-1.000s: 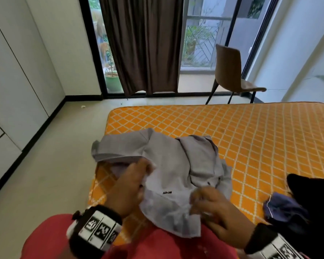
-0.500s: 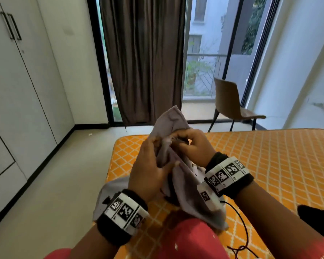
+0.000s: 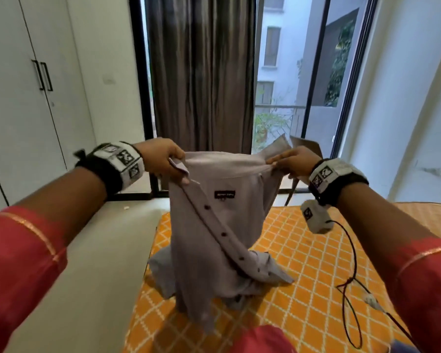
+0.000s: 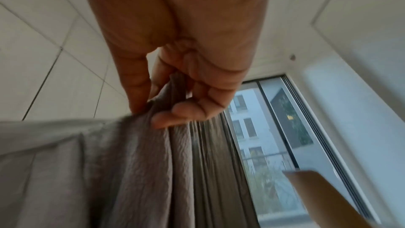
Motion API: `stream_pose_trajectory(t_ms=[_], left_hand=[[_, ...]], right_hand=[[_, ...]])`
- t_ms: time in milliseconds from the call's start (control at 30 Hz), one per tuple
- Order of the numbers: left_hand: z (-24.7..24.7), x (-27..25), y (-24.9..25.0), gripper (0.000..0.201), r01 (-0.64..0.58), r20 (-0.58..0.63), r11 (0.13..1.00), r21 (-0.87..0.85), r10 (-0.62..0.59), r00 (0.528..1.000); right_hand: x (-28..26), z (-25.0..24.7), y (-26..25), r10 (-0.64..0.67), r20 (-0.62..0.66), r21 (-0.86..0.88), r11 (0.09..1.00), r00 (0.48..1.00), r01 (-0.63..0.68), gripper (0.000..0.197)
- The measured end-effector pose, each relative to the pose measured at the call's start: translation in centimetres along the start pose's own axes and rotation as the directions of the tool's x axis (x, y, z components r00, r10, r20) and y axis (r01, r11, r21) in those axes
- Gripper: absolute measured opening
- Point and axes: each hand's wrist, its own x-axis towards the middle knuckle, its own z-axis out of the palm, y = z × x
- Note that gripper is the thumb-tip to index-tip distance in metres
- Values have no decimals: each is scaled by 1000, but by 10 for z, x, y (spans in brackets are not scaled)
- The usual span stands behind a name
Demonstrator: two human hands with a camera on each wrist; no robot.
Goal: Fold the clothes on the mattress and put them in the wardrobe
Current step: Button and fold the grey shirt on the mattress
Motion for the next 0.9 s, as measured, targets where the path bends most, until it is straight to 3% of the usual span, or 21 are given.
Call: stream_pose_trajectory(t_ms=[67,133,167,233,267,300,333,400,467,633,733,800,867,900], left_hand=[[-18,5,1,35,-24,-198,949,316,91,976],[-29,5,5,25,0,-459,891,454,234,857],[-29,4,7,20,36,-554,850,526,310,773],[-22,1,10,12,96,-630,795,600,396,668],[-17,2,7,11,76,-614,802,592,388,687],[-14,2,2,13,9,-571,836,548,367,734],[-14,0,-2,17,-74,-475,877,474,326,817],[-19,-1,-12,25,-137,-261,922,361,240,935],[-20,1,-18,27,-86,-198,920,383,173,965],[-20,7,-17,32,-49,-220,906,420,154,963],[-36,4,-12,35,-9,-173,868,497,109,979],[-59,-3,-5,34,40,-218,859,510,84,972],[-81,-18,9,28,131,-409,863,488,94,907],[-87,-27,16,27,161,-530,861,483,141,836]], right_hand=[[2,-11,-12,-104,-11,-100,990,995,102,20],[1,-21,-17,-254,-172,-158,961,952,228,22],[-3,-24,-15,-345,-307,-208,934,887,291,20],[-11,-27,-9,-500,-464,-313,865,731,392,20],[-14,-30,-7,-524,-432,-284,852,734,440,28],[-19,-33,-7,-510,-322,-191,860,798,473,39],[-24,-37,-7,-480,-161,-113,877,863,467,47],[-30,-47,-5,-414,82,-93,903,907,420,46],[-32,-50,-1,-348,172,-154,915,922,374,45],[-35,-20,2,-113,378,-325,913,919,246,63],[-29,-25,-9,-42,290,-496,848,956,188,59],[-28,-43,-31,-138,124,-506,843,983,182,56],[-36,-62,-58,-317,-128,-467,855,940,225,43],[-44,-69,-69,-428,-249,-487,831,869,270,38]])
